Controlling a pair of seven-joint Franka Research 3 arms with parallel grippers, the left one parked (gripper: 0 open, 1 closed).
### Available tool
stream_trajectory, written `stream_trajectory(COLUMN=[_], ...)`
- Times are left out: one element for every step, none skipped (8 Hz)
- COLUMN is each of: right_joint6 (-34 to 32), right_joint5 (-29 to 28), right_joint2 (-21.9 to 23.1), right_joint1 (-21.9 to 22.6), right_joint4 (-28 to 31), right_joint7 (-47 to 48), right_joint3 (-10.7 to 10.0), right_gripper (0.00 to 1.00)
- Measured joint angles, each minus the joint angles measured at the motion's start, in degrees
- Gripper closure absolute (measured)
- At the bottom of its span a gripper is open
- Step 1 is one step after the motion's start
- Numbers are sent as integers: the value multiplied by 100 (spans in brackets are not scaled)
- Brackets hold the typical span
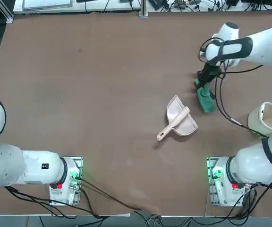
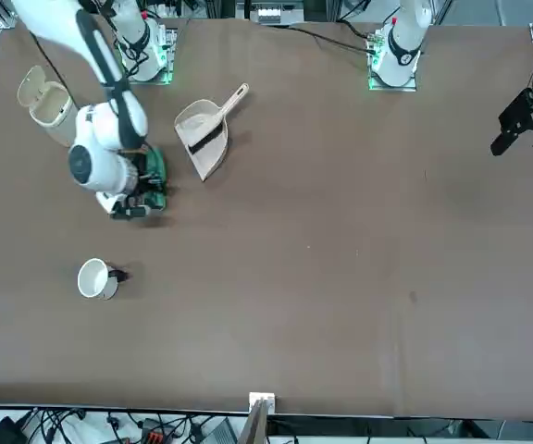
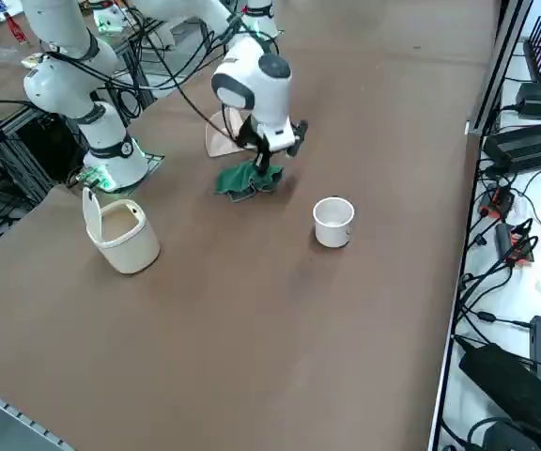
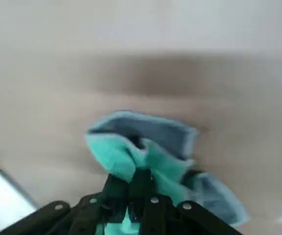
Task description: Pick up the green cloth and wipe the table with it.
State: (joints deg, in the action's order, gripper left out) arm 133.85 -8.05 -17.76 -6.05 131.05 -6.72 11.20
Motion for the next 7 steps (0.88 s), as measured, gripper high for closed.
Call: stream_trajectory(right_joint6=[-16, 20, 69, 94, 94, 81, 22], right_joint5=[274, 834, 1443, 1883, 2057, 2093, 2099], right_joint2=[-26, -100, -196, -321, -459, -595, -664], right_joint1=[-301, -639, -980, -1287, -1474, -1522, -1504], right_joint4=[-3, -21, -112, -282, -523, -741, -866], right_joint7=[-555, -852, -961, -1091, -1316, -1421, -1415], right_joint3=[-207, -355, -417, -431, -433, -432, -391], right_gripper=[95, 95, 95, 95, 95, 95, 95])
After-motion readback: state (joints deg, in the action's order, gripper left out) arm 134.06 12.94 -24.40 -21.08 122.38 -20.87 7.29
